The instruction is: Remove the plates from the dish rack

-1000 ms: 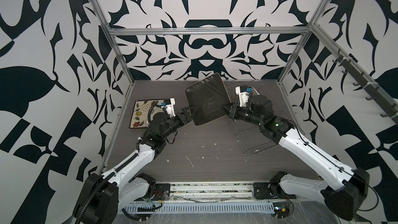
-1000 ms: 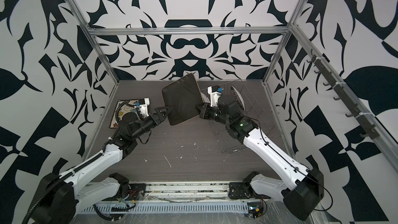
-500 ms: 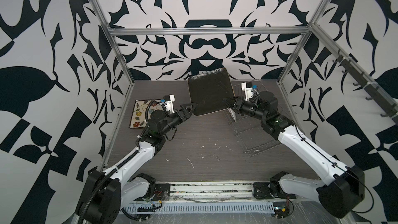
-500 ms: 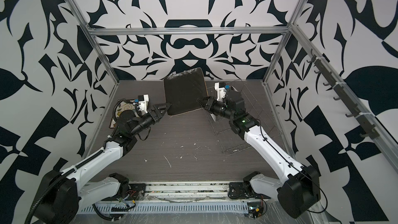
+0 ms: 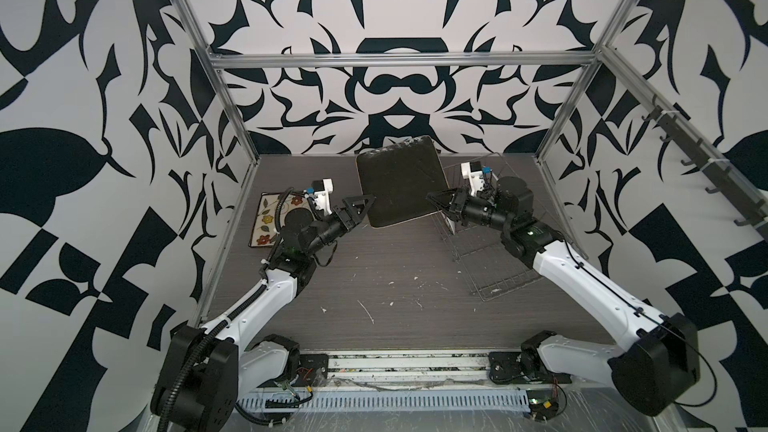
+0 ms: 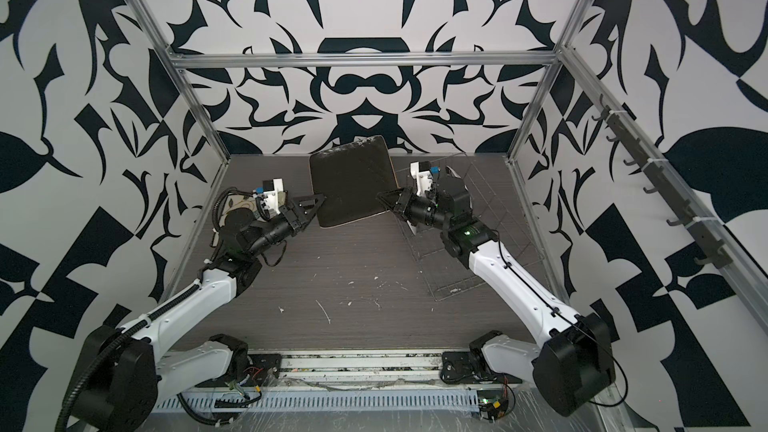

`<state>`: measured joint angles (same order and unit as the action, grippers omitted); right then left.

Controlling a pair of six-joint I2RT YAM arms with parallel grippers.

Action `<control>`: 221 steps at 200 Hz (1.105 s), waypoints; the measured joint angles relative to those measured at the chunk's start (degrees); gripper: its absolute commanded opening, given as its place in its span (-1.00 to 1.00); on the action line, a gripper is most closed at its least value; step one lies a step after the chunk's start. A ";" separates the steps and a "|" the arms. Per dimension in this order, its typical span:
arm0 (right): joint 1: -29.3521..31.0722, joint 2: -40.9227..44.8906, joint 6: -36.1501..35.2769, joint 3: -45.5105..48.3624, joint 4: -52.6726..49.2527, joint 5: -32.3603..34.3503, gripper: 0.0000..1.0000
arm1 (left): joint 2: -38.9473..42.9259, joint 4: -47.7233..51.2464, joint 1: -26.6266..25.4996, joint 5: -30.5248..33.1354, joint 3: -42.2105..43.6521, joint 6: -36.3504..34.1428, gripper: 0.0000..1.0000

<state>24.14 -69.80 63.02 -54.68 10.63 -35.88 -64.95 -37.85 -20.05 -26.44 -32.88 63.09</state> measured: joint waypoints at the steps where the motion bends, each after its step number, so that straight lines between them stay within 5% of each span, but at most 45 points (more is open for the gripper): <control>1: -0.04 -0.15 0.17 0.00 0.22 -0.15 -1.00 | 0.00 -0.02 0.00 0.00 0.00 0.02 0.71; 48: -0.46 -4.31 5.81 1.33 7.87 -3.02 -1.00 | -0.37 -1.38 0.48 -1.99 -0.35 1.18 0.45; 135: -0.48 -3.85 3.87 1.90 6.27 -4.48 -1.00 | -4.26 -6.12 1.77 -5.44 -0.94 4.11 0.03; 221: -0.50 -2.78 2.75 2.80 5.88 -4.52 -1.00 | -7.30 -8.68 2.80 -8.31 -2.58 6.14 -0.08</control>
<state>23.64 -72.58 65.78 -51.88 16.51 -40.40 -72.25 -46.52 -17.26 -34.74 -35.46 69.23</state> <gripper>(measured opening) 0.152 0.480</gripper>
